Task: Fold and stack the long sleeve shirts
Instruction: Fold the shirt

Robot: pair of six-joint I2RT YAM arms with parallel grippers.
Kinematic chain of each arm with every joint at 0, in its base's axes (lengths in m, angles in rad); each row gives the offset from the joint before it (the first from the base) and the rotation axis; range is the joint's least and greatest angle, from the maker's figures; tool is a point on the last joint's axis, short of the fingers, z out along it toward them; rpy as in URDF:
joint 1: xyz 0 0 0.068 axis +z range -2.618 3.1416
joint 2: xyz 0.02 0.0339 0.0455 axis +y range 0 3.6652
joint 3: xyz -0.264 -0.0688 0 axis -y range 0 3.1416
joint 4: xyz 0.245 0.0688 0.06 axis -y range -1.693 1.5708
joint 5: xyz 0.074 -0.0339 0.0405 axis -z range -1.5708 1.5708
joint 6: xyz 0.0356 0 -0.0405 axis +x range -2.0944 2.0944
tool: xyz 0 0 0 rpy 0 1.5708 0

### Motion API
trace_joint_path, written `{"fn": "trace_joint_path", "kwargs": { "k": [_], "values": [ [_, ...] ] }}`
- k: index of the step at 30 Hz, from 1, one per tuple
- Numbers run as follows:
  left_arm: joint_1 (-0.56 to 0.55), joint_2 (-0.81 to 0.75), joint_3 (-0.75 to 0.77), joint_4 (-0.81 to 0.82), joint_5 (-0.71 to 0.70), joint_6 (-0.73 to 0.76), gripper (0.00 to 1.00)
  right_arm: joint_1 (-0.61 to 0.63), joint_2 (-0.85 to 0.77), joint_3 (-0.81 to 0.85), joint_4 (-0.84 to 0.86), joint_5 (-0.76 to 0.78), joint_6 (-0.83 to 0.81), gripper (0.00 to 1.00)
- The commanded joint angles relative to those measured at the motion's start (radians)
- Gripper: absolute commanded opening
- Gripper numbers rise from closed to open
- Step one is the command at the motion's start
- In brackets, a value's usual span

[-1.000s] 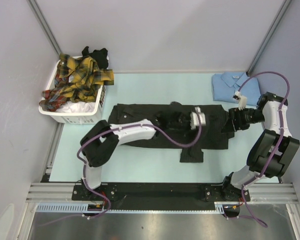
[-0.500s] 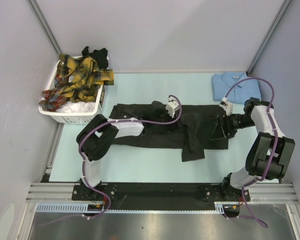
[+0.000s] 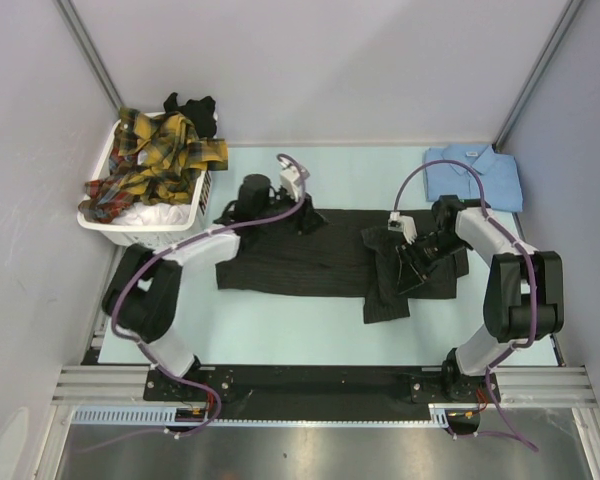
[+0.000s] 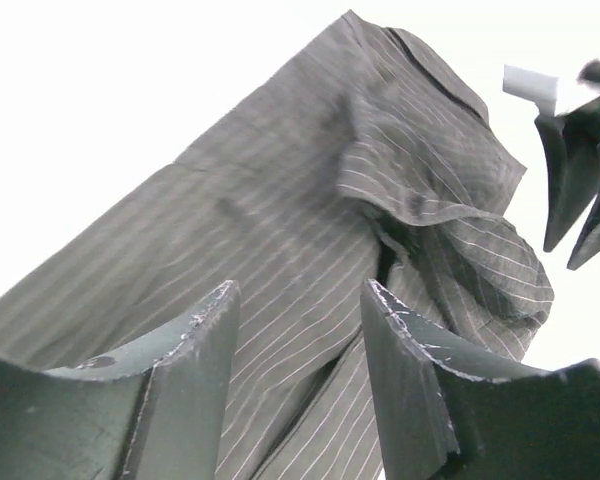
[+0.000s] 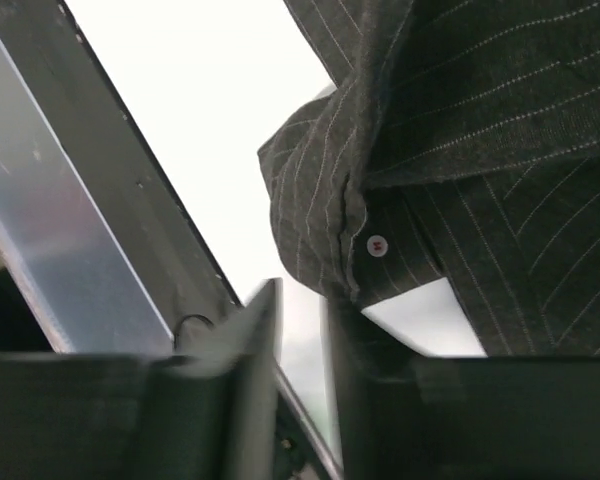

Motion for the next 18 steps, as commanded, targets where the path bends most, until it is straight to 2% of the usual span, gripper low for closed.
{"fn": "trace_joint_path", "kwargs": {
  "k": [1, 2, 4, 8, 9, 10, 11, 12, 13, 14, 18],
  "values": [
    [0.125, -0.173, -0.035, -0.07, 0.034, 0.041, 0.57, 0.04, 0.005, 0.057, 0.013, -0.02, 0.019, 0.19],
    [0.146, -0.2, -0.043, -0.084, 0.032, 0.053, 0.57, 0.048, 0.009, 0.095, 0.008, -0.02, 0.033, 0.08],
    [0.2, -0.264, -0.066, -0.13, 0.034, 0.097, 0.57, 0.058, 0.031, 0.132, 0.001, -0.036, 0.039, 0.0],
    [0.252, -0.368, -0.103, -0.211, 0.046, 0.192, 0.57, 0.097, 0.08, 0.261, -0.034, -0.014, 0.092, 0.0],
    [0.263, -0.394, -0.12, -0.233, 0.051, 0.226, 0.57, 0.086, 0.092, 0.275, -0.065, -0.007, 0.082, 0.03],
    [0.265, -0.439, -0.129, -0.243, 0.055, 0.243, 0.58, 0.069, 0.085, 0.271, -0.085, -0.01, 0.076, 0.28],
    [0.265, -0.463, -0.138, -0.25, 0.061, 0.258, 0.64, 0.03, 0.074, 0.228, -0.105, -0.003, 0.059, 0.44],
    [0.265, -0.482, -0.156, -0.263, 0.087, 0.286, 0.69, 0.019, 0.039, 0.199, -0.108, 0.036, 0.042, 0.57],
    [0.265, -0.497, -0.163, -0.271, 0.106, 0.303, 0.78, 0.009, 0.023, 0.171, -0.108, 0.07, 0.021, 0.68],
    [0.265, -0.523, -0.169, -0.279, 0.123, 0.32, 0.82, 0.011, 0.008, 0.109, -0.096, 0.101, -0.027, 0.69],
    [0.265, -0.549, -0.175, -0.28, 0.13, 0.315, 0.83, 0.051, 0.005, -0.01, -0.015, 0.202, -0.064, 0.7]
  ]
}}
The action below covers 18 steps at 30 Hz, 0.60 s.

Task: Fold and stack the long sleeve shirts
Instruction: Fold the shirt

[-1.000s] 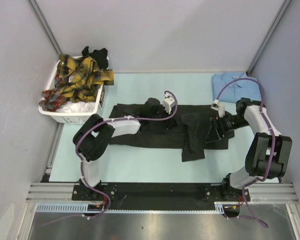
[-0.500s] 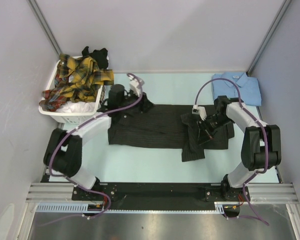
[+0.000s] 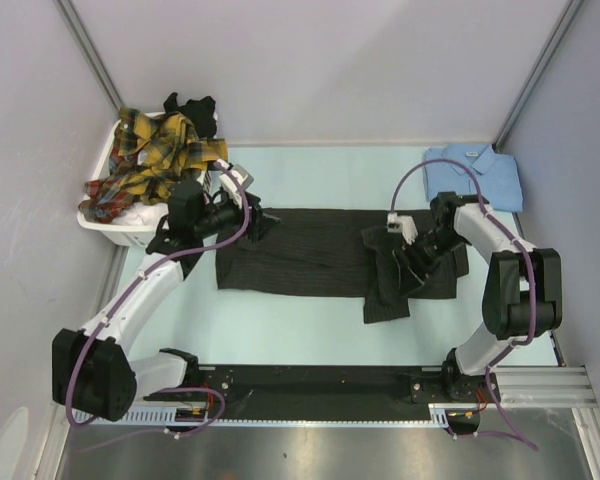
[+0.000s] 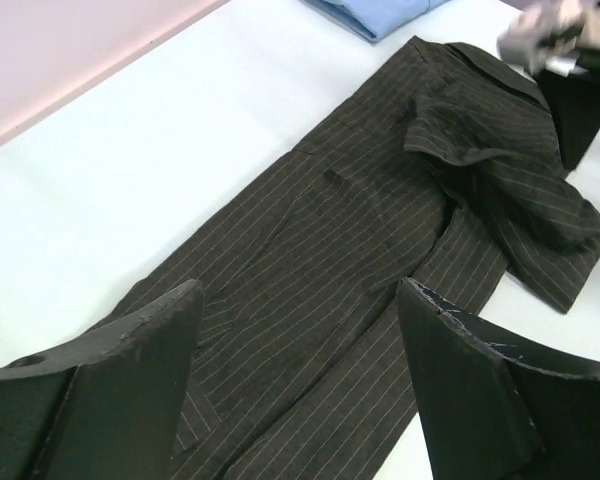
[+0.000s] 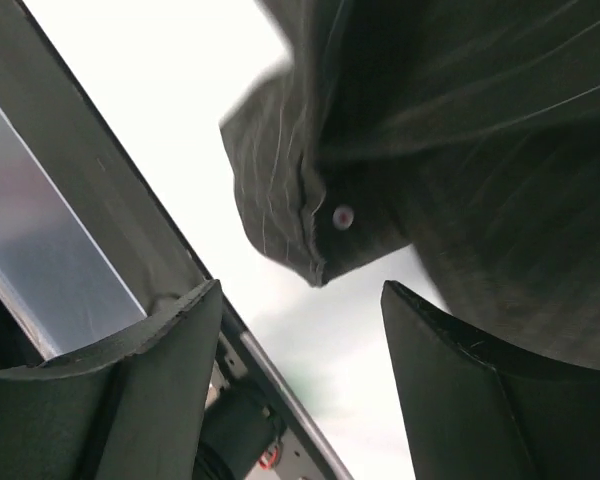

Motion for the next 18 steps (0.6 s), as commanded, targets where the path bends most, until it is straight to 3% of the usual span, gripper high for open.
{"fn": "trace_joint_path", "kwargs": {
  "k": [1, 3, 6, 7, 13, 18],
  "values": [
    [0.001, -0.04, -0.004, -0.023, 0.052, 0.054, 0.83, 0.046, 0.002, -0.108, 0.052, 0.106, -0.061, 0.69],
    [0.001, -0.057, 0.0, -0.034, 0.049, 0.061, 0.83, 0.061, 0.029, -0.125, 0.075, 0.092, -0.045, 0.65],
    [0.001, -0.087, 0.005, -0.084, 0.037, 0.103, 0.83, 0.054, 0.071, -0.091, 0.06, 0.064, -0.042, 0.24],
    [0.001, -0.098, 0.003, -0.096, 0.02, 0.116, 0.82, 0.054, 0.062, -0.07, 0.03, 0.054, -0.044, 0.03],
    [0.003, -0.186, -0.035, -0.159, 0.0, 0.159, 0.81, 0.179, 0.011, 0.146, 0.026, -0.045, 0.079, 0.0],
    [0.004, -0.235, -0.049, -0.245, -0.011, 0.241, 0.81, 0.353, 0.152, 0.285, 0.069, -0.052, 0.148, 0.0]
  ]
}}
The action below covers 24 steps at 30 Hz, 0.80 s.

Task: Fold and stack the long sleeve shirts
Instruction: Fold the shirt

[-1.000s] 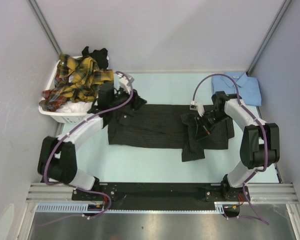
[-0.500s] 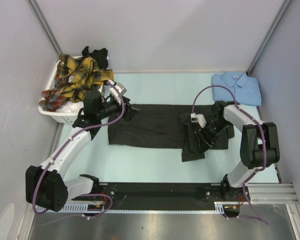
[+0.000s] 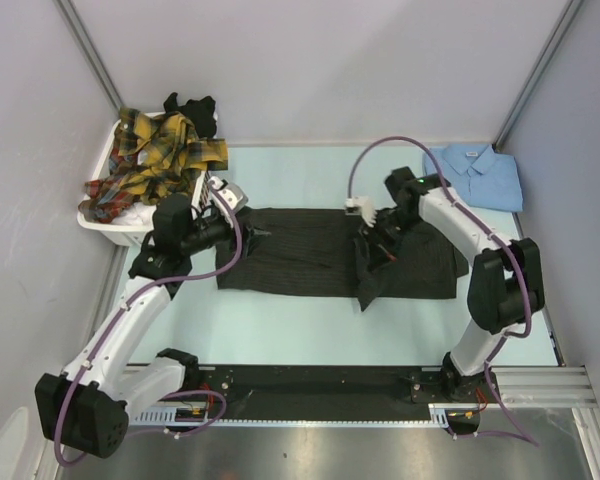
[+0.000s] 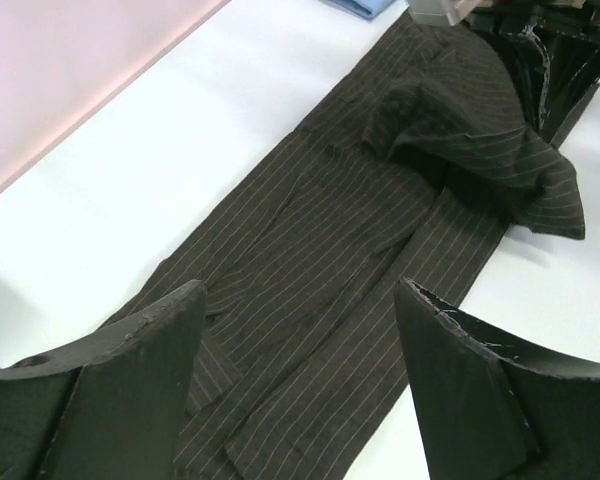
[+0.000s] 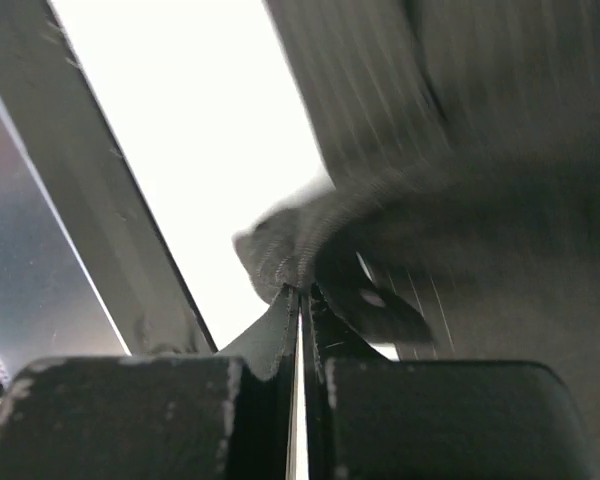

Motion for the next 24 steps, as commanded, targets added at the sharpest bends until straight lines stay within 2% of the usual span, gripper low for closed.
{"fn": "trace_joint_path", "kwargs": {
  "k": [1, 2, 4, 6, 8, 9, 10, 12, 13, 14, 16, 18, 20, 21, 22, 24],
  "values": [
    [0.004, -0.045, -0.014, -0.092, -0.018, 0.097, 0.81, 0.161, 0.121, 0.123, 0.037, -0.045, 0.092, 0.0],
    [0.004, -0.047, -0.02, -0.102, -0.027, 0.106, 0.82, 0.184, 0.153, 0.169, 0.042, -0.036, 0.112, 0.02],
    [0.004, -0.047, -0.025, -0.129, -0.029, 0.113, 0.83, 0.216, 0.257, 0.238, 0.031, -0.033, 0.134, 0.13],
    [0.004, -0.045, -0.041, -0.135, 0.011, 0.12, 0.84, 0.227, 0.331, 0.33, -0.008, -0.059, 0.158, 0.31],
    [0.002, -0.042, -0.066, -0.139, 0.071, 0.164, 0.84, 0.2, 0.351, 0.375, -0.05, -0.109, 0.158, 0.41],
    [-0.002, -0.039, -0.071, -0.142, 0.142, 0.187, 0.84, 0.185, 0.35, 0.384, -0.07, -0.126, 0.164, 0.56],
    [-0.013, -0.031, -0.077, -0.154, 0.16, 0.213, 0.84, 0.162, 0.336, 0.381, -0.076, -0.145, 0.167, 0.59],
    [-0.085, 0.021, -0.066, -0.189, 0.184, 0.338, 0.84, 0.091, 0.313, 0.362, -0.093, -0.208, 0.175, 0.62],
    [-0.119, 0.047, -0.054, -0.259, 0.189, 0.468, 0.82, 0.067, 0.292, 0.352, -0.093, -0.224, 0.181, 0.62],
    [-0.202, 0.076, -0.019, -0.29, 0.177, 0.53, 0.82, 0.043, 0.281, 0.342, -0.093, -0.263, 0.186, 0.61],
    [-0.324, 0.183, 0.043, -0.345, 0.142, 0.688, 0.82, -0.032, 0.253, 0.297, -0.084, -0.313, 0.198, 0.59],
    [-0.387, 0.313, 0.105, -0.39, 0.131, 0.773, 0.81, -0.091, 0.242, 0.271, -0.055, -0.33, 0.21, 0.56],
    [-0.465, 0.421, 0.248, -0.469, 0.135, 0.923, 0.82, -0.122, 0.238, 0.237, -0.018, -0.334, 0.247, 0.55],
    [-0.49, 0.537, 0.303, -0.546, 0.126, 0.963, 0.82, -0.141, 0.238, 0.228, -0.004, -0.327, 0.253, 0.55],
    [-0.534, 0.594, 0.419, -0.588, 0.113, 1.023, 0.81, -0.15, 0.236, 0.207, 0.013, -0.303, 0.27, 0.55],
    [-0.568, 0.748, 0.532, -0.693, 0.108, 1.083, 0.79, -0.17, 0.23, 0.184, 0.074, -0.278, 0.296, 0.55]
  ]
}}
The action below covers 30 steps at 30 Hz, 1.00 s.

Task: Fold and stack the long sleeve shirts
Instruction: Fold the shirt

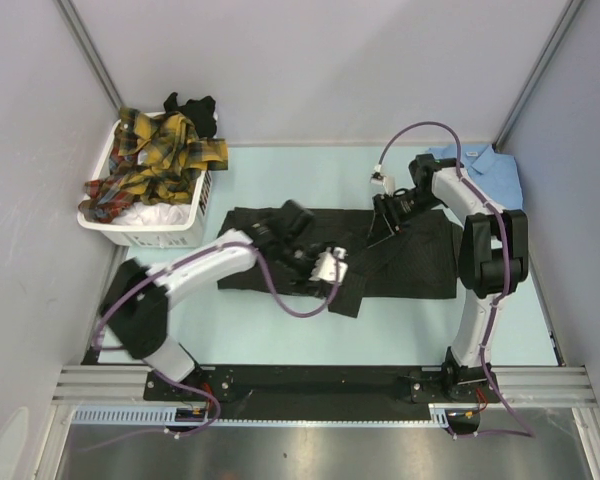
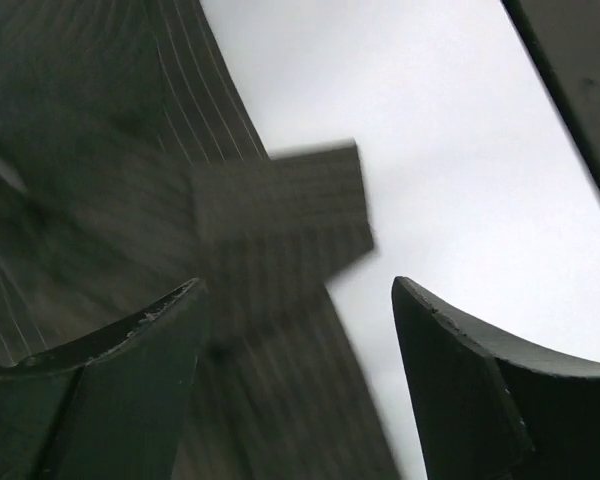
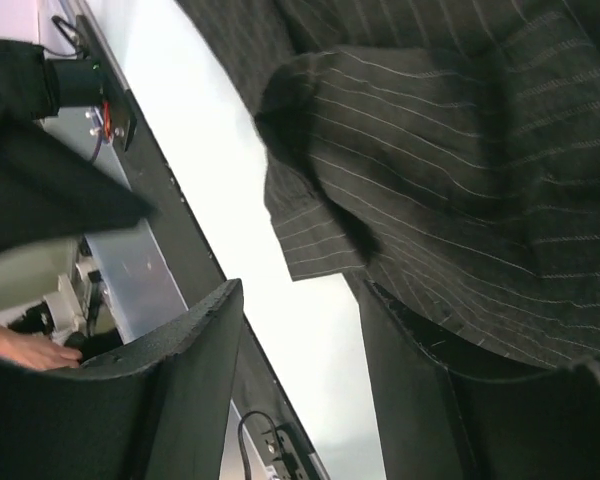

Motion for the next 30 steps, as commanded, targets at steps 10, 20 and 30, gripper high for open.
{"fn": "trace_joint_path", "kwargs": {
  "k": [10, 20, 30],
  "values": [
    [-0.179, 0.549, 0.555, -0.247, -0.06, 0.197, 0.77, -0.107, -0.081, -0.108, 0.213, 0.005, 0.168, 0.54],
    [-0.179, 0.609, 0.526, -0.267, -0.164, 0.214, 0.7, -0.144, -0.132, -0.166, 0.178, -0.024, 0.122, 0.56],
    [-0.179, 0.554, 0.512, -0.31, -0.101, 0.24, 0.05, -0.195, -0.162, -0.198, 0.157, -0.03, 0.081, 0.55]
  ]
}}
